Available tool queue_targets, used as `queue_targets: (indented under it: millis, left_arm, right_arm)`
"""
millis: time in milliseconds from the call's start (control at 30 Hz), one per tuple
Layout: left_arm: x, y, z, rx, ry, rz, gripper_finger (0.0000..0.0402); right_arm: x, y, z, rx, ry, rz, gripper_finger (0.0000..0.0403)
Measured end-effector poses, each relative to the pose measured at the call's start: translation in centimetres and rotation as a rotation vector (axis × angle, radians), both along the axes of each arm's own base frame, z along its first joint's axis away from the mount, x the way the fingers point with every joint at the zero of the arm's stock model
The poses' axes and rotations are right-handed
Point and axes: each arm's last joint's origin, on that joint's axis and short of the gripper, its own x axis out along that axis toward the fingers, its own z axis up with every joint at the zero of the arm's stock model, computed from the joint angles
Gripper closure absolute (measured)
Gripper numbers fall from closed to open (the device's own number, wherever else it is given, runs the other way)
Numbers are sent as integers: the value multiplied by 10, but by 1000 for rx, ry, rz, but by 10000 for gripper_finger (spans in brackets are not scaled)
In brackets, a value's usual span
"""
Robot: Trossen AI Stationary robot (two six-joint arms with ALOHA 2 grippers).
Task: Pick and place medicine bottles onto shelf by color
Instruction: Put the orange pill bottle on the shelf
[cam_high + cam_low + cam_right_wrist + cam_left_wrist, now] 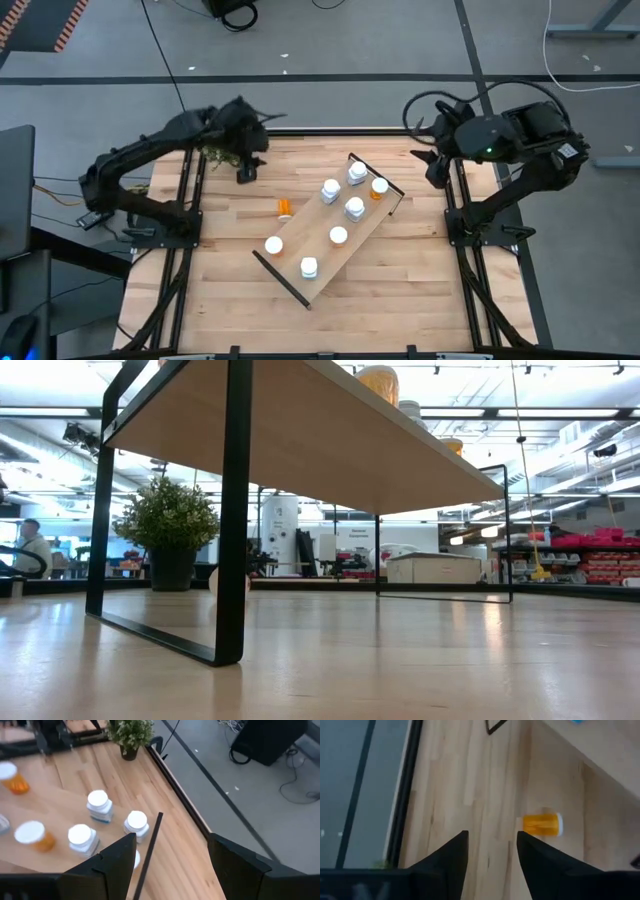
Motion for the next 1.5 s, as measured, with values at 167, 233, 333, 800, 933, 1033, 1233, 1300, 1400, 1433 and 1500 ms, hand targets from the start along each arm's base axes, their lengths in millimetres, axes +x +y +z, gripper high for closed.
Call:
queue_targets:
  millis: [167,233,333,800,933,1033,1233,1300,1400,1433,1500]
  left_arm:
    - [2,-8,-33,-34,20,23,208]
    - [0,-8,-48,-74,54,66,198]
    - [-1,-9,-73,-107,87,96,179]
    - [-2,-16,-135,-300,-23,42,73]
    - [-2,-18,-142,-338,-46,23,45]
    - [-2,-18,-147,-345,-67,19,27]
    - [-4,-21,-155,-188,-32,-181,10]
    - [-2,-23,-155,-79,-14,-299,11]
    - [0,-28,-155,37,5,-481,16]
    - [1,-30,-155,68,10,-534,19]
    - [2,-34,-155,129,28,-615,24]
  right_arm:
    - [7,1,-2,16,5,-17,150]
    - [7,1,-2,43,-13,-42,150]
    - [7,1,-2,63,-30,-65,150]
    - [16,3,-6,169,-88,-180,150]
    - [24,4,-9,182,-80,-196,150]
    - [30,5,-12,189,-67,-200,150]
    - [39,8,-16,229,-50,-200,150]
    - [40,9,-16,240,-48,-199,150]
    - [40,9,-17,255,-49,-199,150]
    - [40,9,-17,262,-50,-200,150]
    - [40,9,-17,271,-54,-206,150]
